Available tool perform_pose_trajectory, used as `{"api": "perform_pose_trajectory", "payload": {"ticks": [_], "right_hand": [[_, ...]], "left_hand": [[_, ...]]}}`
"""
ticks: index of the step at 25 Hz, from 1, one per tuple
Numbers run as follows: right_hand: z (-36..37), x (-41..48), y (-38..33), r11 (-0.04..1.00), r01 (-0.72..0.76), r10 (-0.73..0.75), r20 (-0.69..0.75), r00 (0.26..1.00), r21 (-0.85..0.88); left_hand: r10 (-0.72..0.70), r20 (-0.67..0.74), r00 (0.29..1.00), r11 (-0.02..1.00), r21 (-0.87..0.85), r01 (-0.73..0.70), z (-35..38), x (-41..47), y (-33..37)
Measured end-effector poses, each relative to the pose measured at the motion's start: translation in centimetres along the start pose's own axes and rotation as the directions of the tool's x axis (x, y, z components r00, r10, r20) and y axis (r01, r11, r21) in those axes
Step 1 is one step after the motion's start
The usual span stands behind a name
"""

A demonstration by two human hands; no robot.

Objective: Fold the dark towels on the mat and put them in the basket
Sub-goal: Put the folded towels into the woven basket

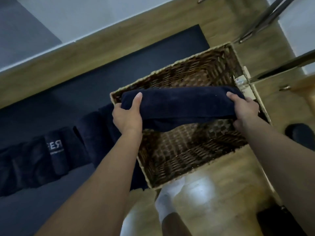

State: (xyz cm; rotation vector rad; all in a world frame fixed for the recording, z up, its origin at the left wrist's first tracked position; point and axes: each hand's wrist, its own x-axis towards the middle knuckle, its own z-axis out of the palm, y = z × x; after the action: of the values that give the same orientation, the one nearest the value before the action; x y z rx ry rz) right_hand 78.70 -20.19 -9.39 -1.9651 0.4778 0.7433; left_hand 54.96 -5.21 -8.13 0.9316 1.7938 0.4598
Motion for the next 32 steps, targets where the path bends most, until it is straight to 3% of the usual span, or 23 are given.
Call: {"api": "perform_pose_trajectory", "payload": {"ticks": [5, 11, 18, 21, 25, 29, 32], "right_hand": [[3.3, 6.3, -0.5, 0.997, 0.011, -0.005, 0.086, 0.996, -0.07], [8.1, 10.0, 0.8, 0.99, 0.044, -0.018, 0.19, 0.982, -0.131], [12.2, 12.3, 1.1, 0.993, 0.11, -0.113, 0.095, 0.989, 0.034], [12.4, 13.1, 2.0, 0.988, 0.147, -0.141, 0.116, 0.983, -0.041], [13.0, 12.9, 0.6, 0.96, 0.162, -0.141, 0.104, 0.985, -0.227], [13.3, 11.1, -0.8, 0.976, 0.041, -0.043, -0.008, 0.999, -0.212], [12.5, 7.8, 0.2, 0.957, 0.054, -0.068, -0.038, 0.997, -0.286]], "left_hand": [[0.014, -0.068, 0.998, 0.999, 0.044, -0.011, 4.6, 2.2, -2.5], [-0.087, -0.119, 0.989, 0.989, 0.112, 0.101, 6.9, 6.0, -7.8], [-0.052, -0.193, 0.98, 0.999, -0.027, 0.048, 8.9, 7.8, -9.2], [-0.06, -0.205, 0.977, 0.998, -0.025, 0.056, 9.2, 8.5, -9.9], [-0.176, -0.118, 0.977, 0.984, -0.031, 0.174, 8.9, 10.0, -9.0], [-0.349, -0.08, 0.934, 0.933, -0.121, 0.339, 8.8, 10.1, -7.7], [-0.526, 0.041, 0.85, 0.841, -0.123, 0.527, 8.3, 7.4, -7.5]]}}
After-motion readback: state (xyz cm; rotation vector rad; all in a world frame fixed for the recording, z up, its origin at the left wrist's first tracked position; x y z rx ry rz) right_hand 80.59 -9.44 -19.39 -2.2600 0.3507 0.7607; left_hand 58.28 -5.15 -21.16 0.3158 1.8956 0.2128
